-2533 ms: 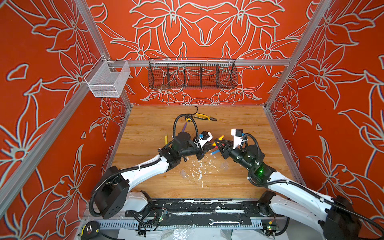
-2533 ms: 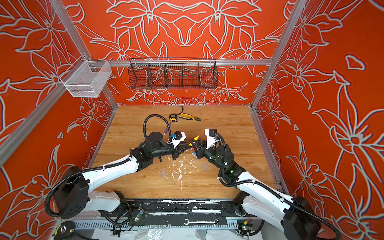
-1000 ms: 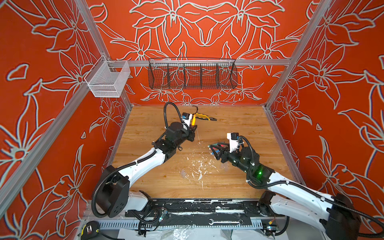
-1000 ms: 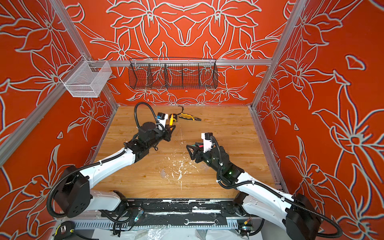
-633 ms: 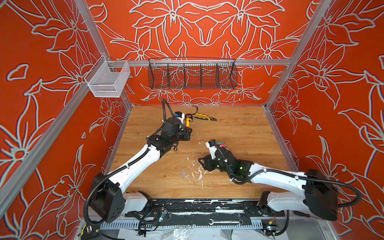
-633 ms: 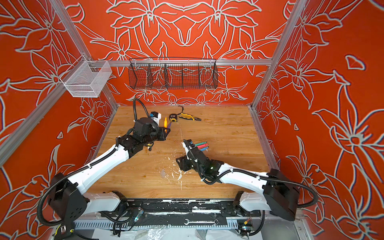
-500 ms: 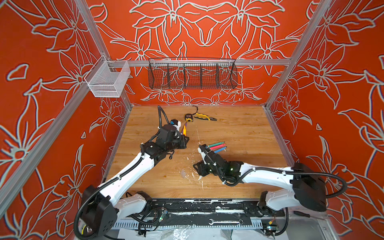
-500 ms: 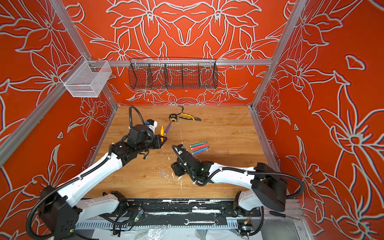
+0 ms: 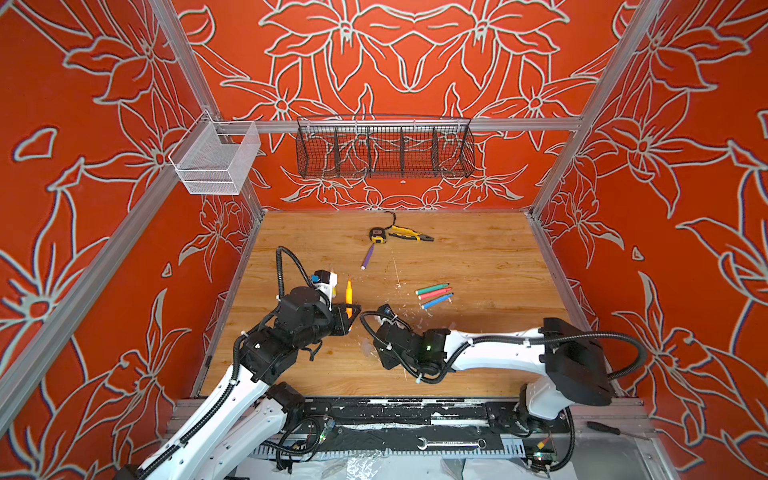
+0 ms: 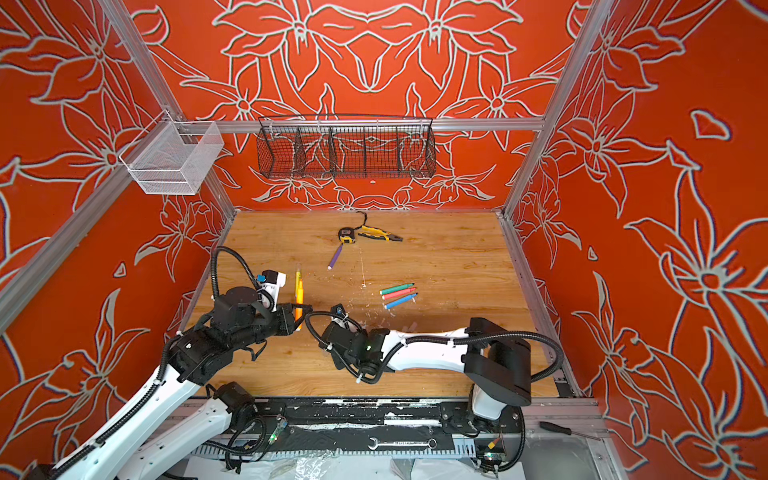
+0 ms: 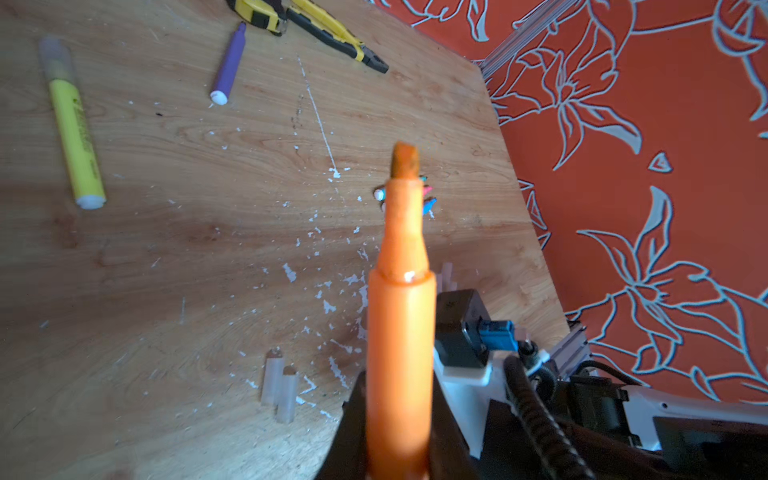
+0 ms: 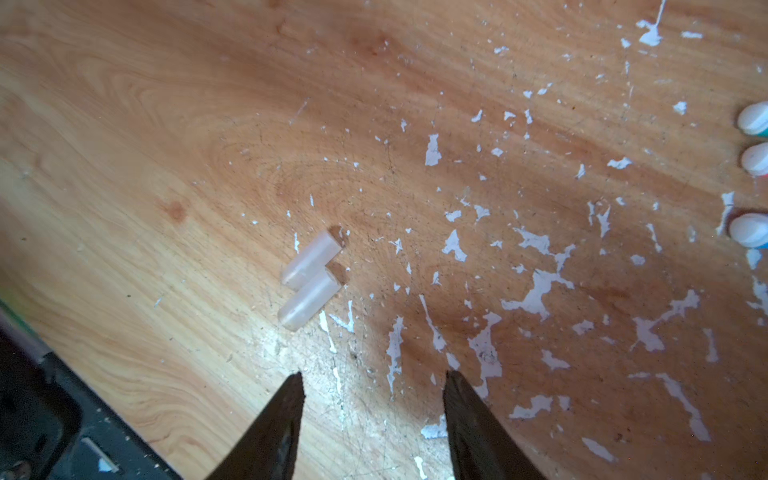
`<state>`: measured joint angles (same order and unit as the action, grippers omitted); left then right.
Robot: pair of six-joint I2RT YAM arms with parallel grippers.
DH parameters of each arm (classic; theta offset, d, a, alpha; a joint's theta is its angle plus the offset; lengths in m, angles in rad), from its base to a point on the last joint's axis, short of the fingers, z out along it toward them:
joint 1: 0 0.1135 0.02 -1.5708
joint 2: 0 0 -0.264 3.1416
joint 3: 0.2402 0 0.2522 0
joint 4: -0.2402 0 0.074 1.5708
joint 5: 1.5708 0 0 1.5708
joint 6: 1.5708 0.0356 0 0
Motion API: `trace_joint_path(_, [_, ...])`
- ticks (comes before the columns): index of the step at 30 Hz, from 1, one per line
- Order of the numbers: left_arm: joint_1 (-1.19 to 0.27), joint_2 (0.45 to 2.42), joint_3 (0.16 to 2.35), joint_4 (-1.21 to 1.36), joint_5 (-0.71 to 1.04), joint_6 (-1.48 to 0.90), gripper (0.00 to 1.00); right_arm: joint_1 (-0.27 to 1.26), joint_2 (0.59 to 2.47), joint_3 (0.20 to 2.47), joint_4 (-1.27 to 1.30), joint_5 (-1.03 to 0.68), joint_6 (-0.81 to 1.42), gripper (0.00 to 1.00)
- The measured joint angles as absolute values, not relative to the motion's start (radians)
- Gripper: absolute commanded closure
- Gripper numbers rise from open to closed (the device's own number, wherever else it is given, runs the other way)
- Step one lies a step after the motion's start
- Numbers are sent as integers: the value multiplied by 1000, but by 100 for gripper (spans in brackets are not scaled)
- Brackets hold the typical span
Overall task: Insert the pens into the pen caps
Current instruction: 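Move the right gripper over the translucent caps while the left gripper draws back, then lower the right gripper and close it on a translucent cap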
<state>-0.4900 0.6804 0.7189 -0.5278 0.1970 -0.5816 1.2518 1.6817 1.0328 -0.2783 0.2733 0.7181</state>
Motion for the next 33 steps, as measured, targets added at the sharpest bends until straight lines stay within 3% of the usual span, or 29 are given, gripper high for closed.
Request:
trace_joint_path(5, [-490,655,679,-578,125,-573,100,1252,1792,1175,-357,270,722,44])
trace_joint_path(20, [-513,474,500,-622,-124,-565,100,1259,1880,1228,-377,242,728,47])
trace_joint_path(33, [-513,290,456,-652,-176,-561,100,1261,1940,1227,-356,250,731,47])
